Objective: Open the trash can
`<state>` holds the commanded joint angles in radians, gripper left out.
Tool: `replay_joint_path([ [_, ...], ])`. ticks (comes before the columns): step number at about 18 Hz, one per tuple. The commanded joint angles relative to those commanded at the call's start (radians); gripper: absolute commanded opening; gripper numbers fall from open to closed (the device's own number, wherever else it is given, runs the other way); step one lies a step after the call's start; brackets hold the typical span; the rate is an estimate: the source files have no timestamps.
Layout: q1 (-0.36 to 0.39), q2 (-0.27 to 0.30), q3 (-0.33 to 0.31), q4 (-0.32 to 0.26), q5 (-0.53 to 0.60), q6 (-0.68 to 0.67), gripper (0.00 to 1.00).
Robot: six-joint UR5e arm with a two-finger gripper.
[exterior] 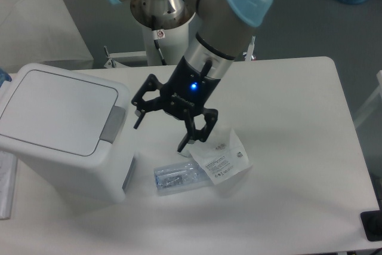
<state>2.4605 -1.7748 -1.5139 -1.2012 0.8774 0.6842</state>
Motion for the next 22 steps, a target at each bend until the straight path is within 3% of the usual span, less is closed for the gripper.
replay_joint_path([
  [4, -0.006, 0.002, -0.026, 0.028, 0.002, 0.0, 1.0],
  [22, -0.028, 0.006, -0.025, 0.029, 0.003, -0.061, 1.0],
])
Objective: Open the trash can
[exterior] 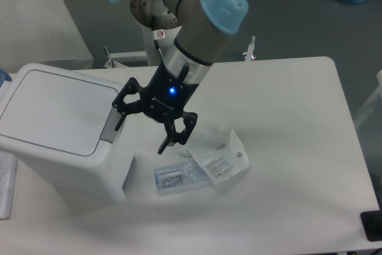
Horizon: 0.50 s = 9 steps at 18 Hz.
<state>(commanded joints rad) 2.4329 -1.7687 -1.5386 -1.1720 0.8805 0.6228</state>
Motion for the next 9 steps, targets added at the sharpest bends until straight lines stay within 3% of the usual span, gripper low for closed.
replay_joint_path([
  [9, -0.008, -0.008, -0.003, 0.017, 0.003, -0.003, 1.0],
])
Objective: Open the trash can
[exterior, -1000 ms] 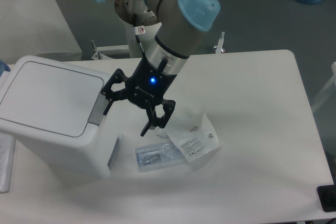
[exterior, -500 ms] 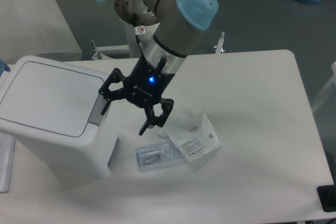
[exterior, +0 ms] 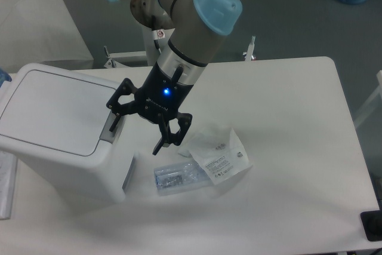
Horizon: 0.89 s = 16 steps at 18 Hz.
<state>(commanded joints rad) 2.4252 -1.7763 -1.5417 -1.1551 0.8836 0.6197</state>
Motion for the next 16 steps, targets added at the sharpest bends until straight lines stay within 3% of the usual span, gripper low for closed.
replay_joint_path([
  [16, -0.002, -0.003, -0.012, 0.003, 0.003, 0.0, 1.0],
])
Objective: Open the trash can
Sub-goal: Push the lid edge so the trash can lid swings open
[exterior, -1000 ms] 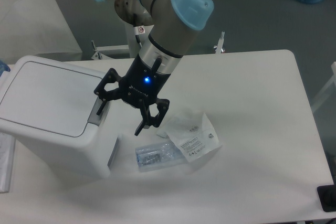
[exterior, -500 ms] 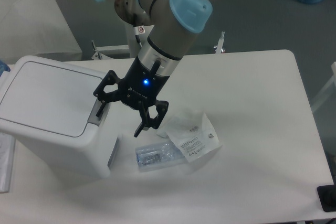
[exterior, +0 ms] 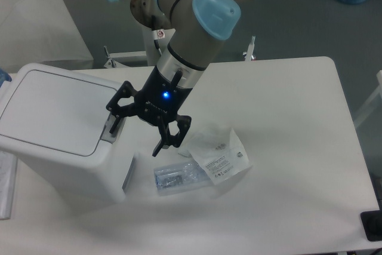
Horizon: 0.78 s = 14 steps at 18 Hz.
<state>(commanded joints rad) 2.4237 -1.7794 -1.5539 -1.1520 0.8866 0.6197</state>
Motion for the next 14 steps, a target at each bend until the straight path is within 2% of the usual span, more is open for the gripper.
replay_joint_path([
  [8, 0.002, 0.0, 0.026, 0.0, 0.002, 0.003, 1.0],
  [11, 0.011, -0.027, 0.076, 0.002, 0.031, 0.006, 1.0],
  [14, 0.066, -0.07, 0.149, 0.002, 0.074, 0.014, 1.0],
])
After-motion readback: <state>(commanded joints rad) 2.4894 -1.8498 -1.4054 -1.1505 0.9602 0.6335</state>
